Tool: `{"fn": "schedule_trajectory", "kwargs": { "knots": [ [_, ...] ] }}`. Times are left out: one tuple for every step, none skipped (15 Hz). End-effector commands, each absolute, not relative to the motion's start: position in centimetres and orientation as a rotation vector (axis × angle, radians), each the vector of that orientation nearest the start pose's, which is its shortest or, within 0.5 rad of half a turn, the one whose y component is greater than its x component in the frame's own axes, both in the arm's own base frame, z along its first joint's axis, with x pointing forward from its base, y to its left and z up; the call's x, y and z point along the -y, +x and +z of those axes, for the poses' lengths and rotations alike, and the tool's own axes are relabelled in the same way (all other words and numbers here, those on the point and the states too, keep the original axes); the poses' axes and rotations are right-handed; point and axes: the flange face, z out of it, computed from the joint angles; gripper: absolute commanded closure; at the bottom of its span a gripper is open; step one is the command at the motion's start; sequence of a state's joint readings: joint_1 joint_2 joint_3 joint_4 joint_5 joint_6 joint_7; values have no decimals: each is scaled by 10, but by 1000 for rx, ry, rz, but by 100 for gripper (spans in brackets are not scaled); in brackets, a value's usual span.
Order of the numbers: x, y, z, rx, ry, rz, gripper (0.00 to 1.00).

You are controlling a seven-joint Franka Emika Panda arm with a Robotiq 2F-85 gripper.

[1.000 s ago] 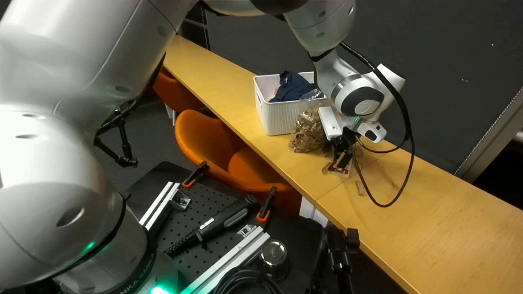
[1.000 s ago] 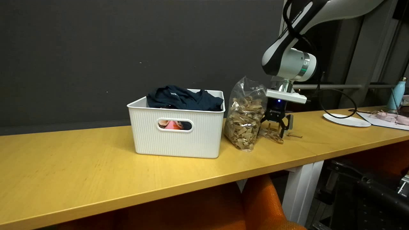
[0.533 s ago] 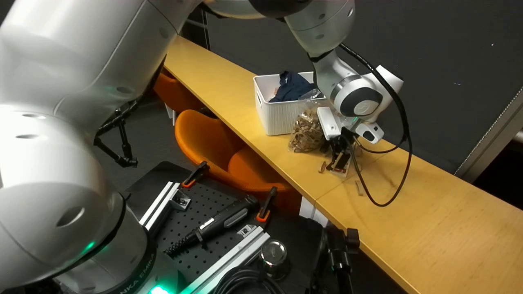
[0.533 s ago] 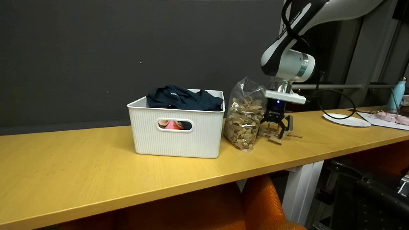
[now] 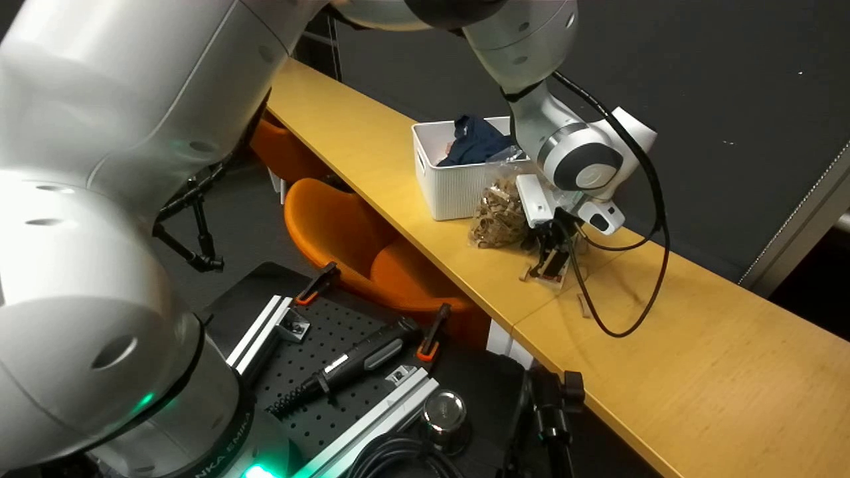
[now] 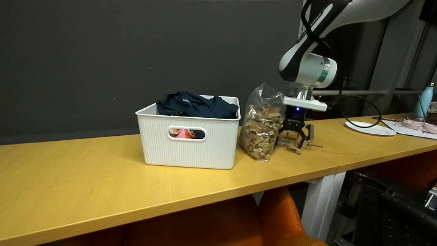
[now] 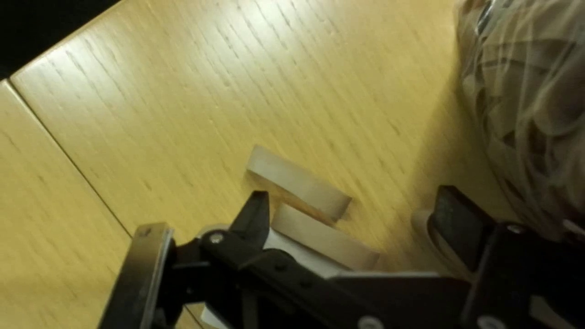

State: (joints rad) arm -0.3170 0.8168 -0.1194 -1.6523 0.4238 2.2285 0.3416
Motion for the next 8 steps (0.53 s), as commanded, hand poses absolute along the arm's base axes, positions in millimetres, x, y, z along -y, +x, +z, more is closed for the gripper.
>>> {"fn": "schedule_trajectory", "kwargs": {
  "knots": [
    [261, 599, 113, -1485, -2470, 344, 37],
    [264, 598, 111, -1497, -2465, 347, 47],
    [265, 597, 108, -1503, -2461, 354, 54],
    [267, 595, 105, -1512, -2455, 362, 61],
    [270, 593, 103, -1518, -2450, 364, 69],
    [271, 594, 102, -1519, -2443, 361, 75],
    [270, 594, 101, -1521, -2437, 359, 83],
    [269, 594, 101, -1520, -2434, 356, 89]
  ]
}}
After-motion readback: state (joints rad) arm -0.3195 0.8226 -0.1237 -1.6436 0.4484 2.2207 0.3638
